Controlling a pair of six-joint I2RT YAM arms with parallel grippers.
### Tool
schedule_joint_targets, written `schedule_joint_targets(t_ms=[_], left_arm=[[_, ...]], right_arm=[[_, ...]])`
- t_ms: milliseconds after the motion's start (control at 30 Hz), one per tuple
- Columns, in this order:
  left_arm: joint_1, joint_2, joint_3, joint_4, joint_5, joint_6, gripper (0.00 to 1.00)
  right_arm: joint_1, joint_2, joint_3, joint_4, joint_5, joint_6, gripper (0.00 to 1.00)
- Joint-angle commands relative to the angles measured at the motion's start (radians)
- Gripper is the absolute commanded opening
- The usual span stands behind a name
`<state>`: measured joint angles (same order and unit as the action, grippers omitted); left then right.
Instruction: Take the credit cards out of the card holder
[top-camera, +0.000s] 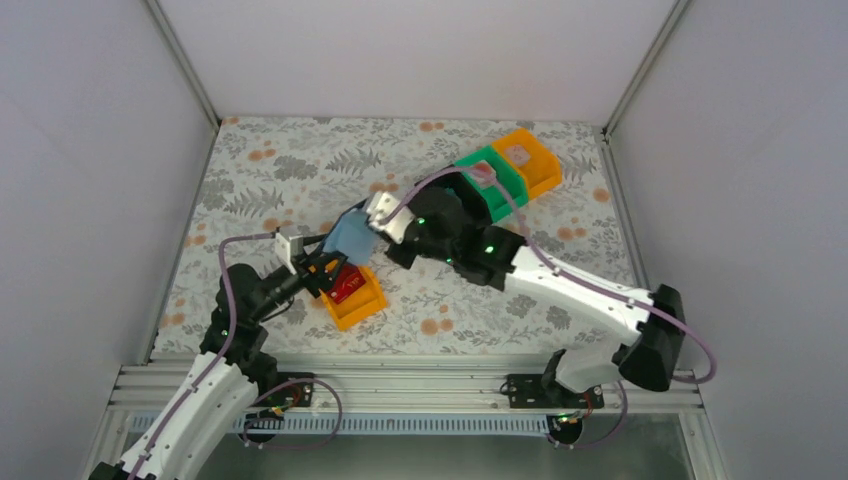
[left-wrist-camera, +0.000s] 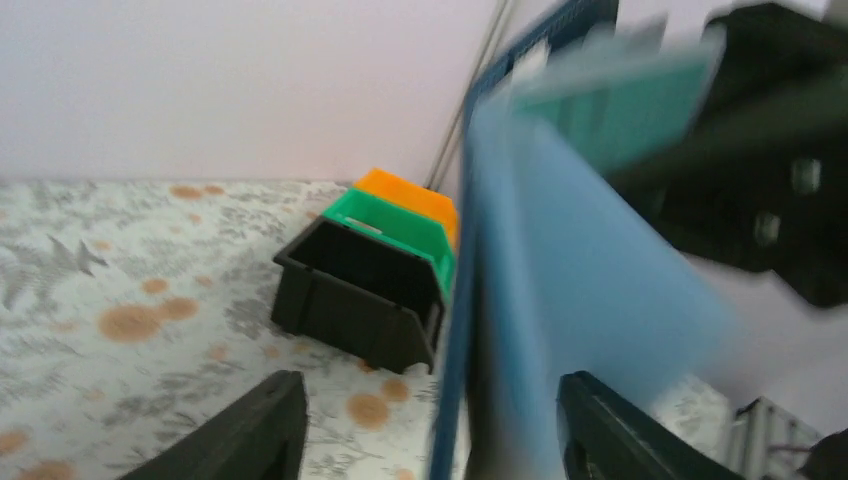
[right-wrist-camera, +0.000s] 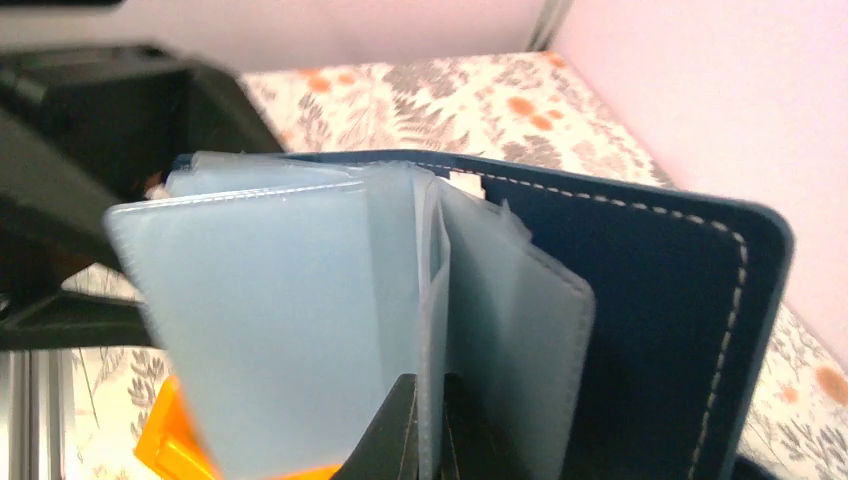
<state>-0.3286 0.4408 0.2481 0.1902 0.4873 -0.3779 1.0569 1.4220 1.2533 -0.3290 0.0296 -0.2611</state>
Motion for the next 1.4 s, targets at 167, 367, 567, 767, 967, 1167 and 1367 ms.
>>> schedule_joint_targets(t_ms=[167, 367, 567, 767, 967, 1167, 1367], left_arm=[[0.0, -0.014, -0.002, 0.034, -0.005, 0.003, 0.73], [-0.001, -0.017, 0.0, 0.049, 0.009, 0.004, 0.68], [0.0, -0.014, -0.016, 0.261, 0.228, -0.031, 0.59], [0.0, 0.001, -0.033, 0.285, 0.193, -0.08, 0.5], [0.0, 0.002, -0.035, 0.266, 0.177, -0.072, 0.44], [-0.001, -0.006, -0.032, 0.256, 0.199, -0.045, 0.37], [-0.004, -0.002, -0.034, 0.314, 0.278, -0.012, 0.25]], right_arm=[[-0.175, -0.088, 0.047, -0.017, 0.007, 0.292, 0.04], [-0.191, 0.052, 0.171, -0.148, 0.117, 0.462, 0.04], [-0.188, 0.115, 0.186, -0.087, -0.067, 0.512, 0.04], [-0.184, 0.093, 0.135, 0.038, -0.425, 0.41, 0.04], [-0.185, 0.025, 0.051, 0.108, -0.668, 0.316, 0.04], [-0.185, 0.006, 0.015, 0.091, -0.789, 0.216, 0.04], [-0.184, 0.045, 0.031, 0.084, -0.881, 0.178, 0.04]])
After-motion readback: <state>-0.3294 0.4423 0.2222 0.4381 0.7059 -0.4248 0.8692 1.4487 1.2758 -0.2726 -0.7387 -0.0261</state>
